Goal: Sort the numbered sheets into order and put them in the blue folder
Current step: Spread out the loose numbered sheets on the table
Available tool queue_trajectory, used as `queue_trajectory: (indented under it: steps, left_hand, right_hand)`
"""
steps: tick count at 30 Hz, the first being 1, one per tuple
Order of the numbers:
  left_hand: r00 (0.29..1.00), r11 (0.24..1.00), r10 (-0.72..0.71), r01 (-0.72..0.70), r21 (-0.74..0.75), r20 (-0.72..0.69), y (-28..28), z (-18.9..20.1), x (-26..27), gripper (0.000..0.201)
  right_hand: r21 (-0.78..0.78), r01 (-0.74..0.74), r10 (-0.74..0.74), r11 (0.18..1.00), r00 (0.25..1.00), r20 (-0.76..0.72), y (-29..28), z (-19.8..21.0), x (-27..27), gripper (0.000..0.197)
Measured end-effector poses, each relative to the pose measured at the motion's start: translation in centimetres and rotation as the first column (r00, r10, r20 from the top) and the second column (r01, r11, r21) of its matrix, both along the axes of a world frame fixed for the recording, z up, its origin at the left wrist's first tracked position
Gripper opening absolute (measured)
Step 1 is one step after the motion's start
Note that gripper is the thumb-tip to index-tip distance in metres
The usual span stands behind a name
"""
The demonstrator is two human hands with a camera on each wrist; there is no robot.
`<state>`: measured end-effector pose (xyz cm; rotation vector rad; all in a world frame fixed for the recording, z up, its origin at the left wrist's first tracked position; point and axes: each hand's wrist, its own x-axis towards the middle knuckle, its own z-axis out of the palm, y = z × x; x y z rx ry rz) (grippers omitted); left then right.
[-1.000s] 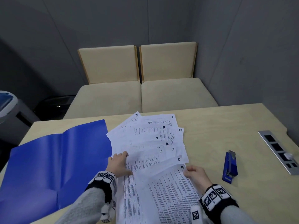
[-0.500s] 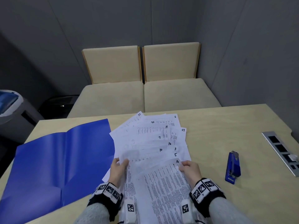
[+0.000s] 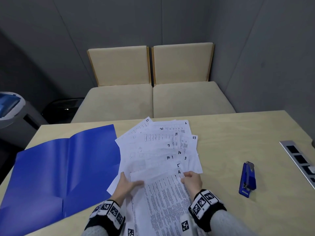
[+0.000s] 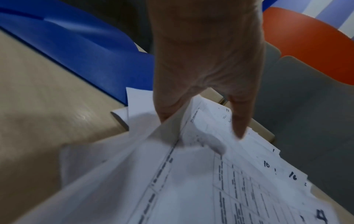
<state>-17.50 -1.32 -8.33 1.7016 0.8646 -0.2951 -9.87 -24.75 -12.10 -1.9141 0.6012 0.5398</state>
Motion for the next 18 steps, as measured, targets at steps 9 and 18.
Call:
queue_trajectory:
  steps: [9, 18]
  left_hand:
    - [0.990, 0.977, -0.100, 0.078, 0.197, 0.101, 1.1, -0.5, 0.7, 0.046]
    - [0.993, 0.971, -0.109, 0.096, 0.219, 0.048, 2.2, -2.1, 1.3, 0.054]
  right_hand:
    - [-0.300, -0.044, 0.145, 0.953, 0.935, 0.323, -0.8, 4.2, 13.0, 0.028]
    - [-0.211, -0.073, 0.092, 0.975, 0.992, 0.083, 1.2, 2.8, 21.9, 0.035]
